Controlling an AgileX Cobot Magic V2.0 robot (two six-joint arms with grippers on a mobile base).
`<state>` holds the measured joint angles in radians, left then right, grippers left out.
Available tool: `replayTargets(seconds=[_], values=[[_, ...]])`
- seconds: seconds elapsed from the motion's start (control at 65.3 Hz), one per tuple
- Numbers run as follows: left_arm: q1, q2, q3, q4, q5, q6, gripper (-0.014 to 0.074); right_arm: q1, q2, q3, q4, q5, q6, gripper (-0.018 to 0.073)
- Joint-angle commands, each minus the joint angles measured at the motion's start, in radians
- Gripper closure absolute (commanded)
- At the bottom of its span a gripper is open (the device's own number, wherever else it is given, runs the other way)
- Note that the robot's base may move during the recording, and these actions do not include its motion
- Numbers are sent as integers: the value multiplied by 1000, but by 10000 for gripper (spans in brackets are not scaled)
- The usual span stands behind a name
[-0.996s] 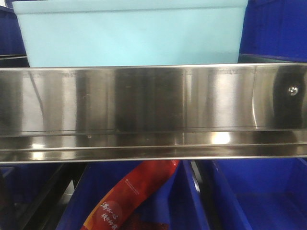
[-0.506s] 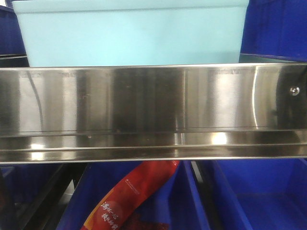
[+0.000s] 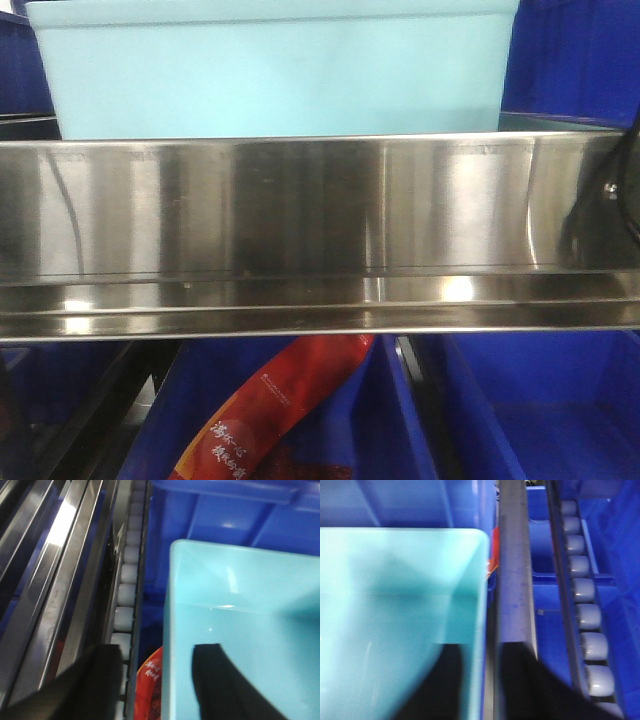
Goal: Fetch blue bin and place on conveyor start
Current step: 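Close both grippers on opposite side walls of the turquoise bin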
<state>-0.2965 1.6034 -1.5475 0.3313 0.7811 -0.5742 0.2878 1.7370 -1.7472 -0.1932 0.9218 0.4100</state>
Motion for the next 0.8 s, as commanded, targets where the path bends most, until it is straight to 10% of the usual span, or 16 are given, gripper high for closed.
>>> replayTargets(seconds=[0.0, 0.781], values=[[1, 25, -7, -6, -10, -5, 312, -23, 5, -9, -11, -16, -11, 311], [3, 78, -8, -6, 19, -5, 315, -18, 114, -9, 91, -7, -56, 315]])
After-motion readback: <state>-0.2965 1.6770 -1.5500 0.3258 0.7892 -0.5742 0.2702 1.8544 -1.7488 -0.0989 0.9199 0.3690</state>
